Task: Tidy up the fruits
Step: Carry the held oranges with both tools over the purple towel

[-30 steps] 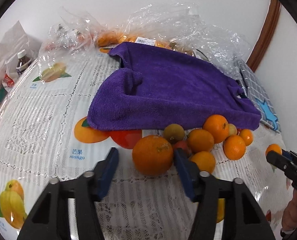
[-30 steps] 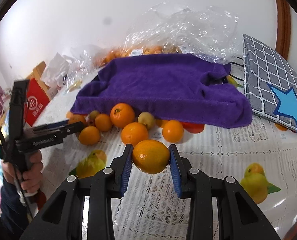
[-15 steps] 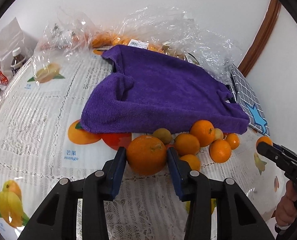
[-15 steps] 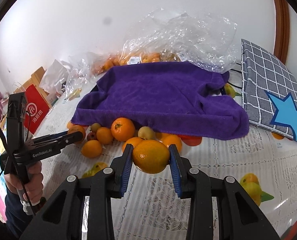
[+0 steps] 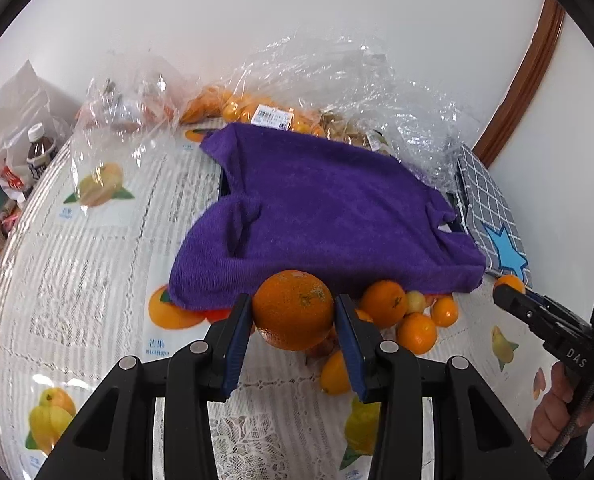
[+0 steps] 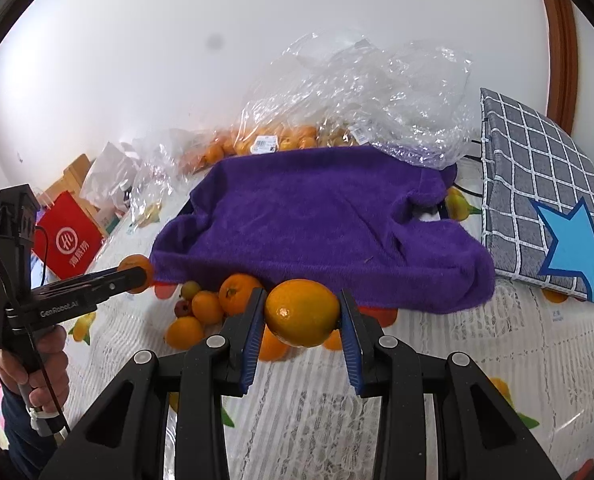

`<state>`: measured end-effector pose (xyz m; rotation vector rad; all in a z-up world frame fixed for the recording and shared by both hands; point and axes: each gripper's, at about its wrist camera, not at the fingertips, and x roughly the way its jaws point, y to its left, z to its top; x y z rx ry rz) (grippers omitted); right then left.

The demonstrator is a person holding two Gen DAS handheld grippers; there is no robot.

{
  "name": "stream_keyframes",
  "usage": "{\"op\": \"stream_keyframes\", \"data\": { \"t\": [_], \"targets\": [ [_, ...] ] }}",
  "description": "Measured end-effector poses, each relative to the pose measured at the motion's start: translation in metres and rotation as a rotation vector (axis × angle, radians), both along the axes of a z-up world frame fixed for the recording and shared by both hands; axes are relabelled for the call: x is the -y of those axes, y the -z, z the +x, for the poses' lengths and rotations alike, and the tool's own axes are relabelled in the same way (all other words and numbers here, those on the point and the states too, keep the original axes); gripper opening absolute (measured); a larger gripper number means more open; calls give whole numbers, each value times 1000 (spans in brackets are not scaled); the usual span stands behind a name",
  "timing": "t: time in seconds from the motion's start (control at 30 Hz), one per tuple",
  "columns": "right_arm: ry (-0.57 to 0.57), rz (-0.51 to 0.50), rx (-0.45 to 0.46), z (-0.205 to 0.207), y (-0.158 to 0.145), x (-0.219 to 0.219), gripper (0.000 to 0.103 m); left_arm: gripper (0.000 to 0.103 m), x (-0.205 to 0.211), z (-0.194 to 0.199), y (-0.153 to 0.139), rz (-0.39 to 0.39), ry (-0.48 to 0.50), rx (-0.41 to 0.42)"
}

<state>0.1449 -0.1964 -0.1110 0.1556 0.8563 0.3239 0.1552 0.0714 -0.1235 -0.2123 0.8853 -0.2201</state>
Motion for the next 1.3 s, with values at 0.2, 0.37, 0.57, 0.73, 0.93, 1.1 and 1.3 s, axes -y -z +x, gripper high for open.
{"op": "stream_keyframes", "data": {
  "t": [0.2, 0.37, 0.57, 0.73, 0.93, 1.1, 1.3],
  "targets": [
    [13, 3, 23, 10, -8, 9, 36, 40, -10, 10, -18, -5, -23, 21],
    [23, -35, 57, 22, -18, 19, 36, 40, -24, 21, -29, -28, -55, 36],
    [11, -74, 90, 46, -26, 25, 36, 40, -32, 48, -37, -3, -94, 36],
    [4, -69, 121, 74, -30, 28, 36, 40, -27, 71, -41, 31, -94, 33],
    [13, -58, 120, 108, -27, 31, 36, 40, -15, 103, -38, 58, -81, 24],
    [11, -49, 126, 129, -20, 27, 36, 40, -1, 128, -29, 72, -69, 9],
    [20, -35, 93, 153, -6, 24, 36, 40, 17, 156, -24, 82, -48, 4]
  ]
}}
